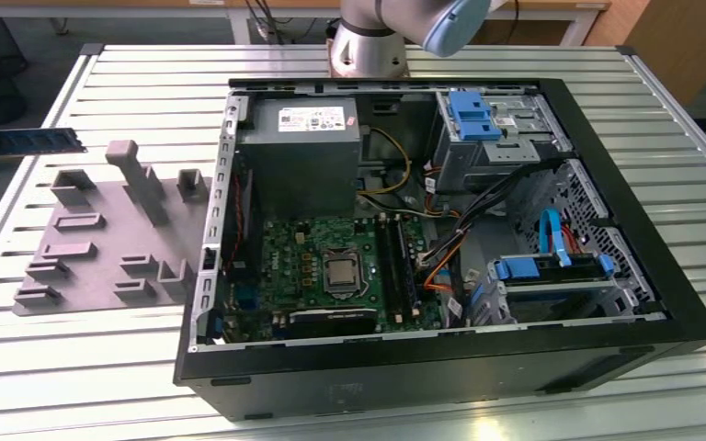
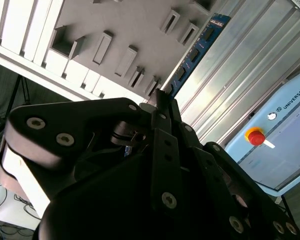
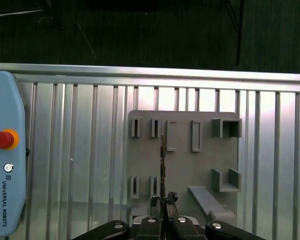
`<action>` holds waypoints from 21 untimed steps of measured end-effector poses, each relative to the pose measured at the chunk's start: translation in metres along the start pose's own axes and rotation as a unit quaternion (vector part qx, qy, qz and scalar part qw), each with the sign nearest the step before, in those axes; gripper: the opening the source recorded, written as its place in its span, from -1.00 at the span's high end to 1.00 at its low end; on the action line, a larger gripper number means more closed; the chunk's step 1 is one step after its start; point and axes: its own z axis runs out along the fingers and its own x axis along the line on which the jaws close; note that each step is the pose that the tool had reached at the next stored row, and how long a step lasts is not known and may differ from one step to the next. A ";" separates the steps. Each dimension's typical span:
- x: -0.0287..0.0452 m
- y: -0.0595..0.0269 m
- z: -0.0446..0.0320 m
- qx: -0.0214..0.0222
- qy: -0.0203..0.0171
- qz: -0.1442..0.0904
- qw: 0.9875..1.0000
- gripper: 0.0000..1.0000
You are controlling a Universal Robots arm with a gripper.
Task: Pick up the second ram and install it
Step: 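Pick up the second ram and move it above second insertion slot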
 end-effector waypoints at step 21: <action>0.0002 -0.0116 -0.0001 0.000 0.000 0.000 1.000 0.72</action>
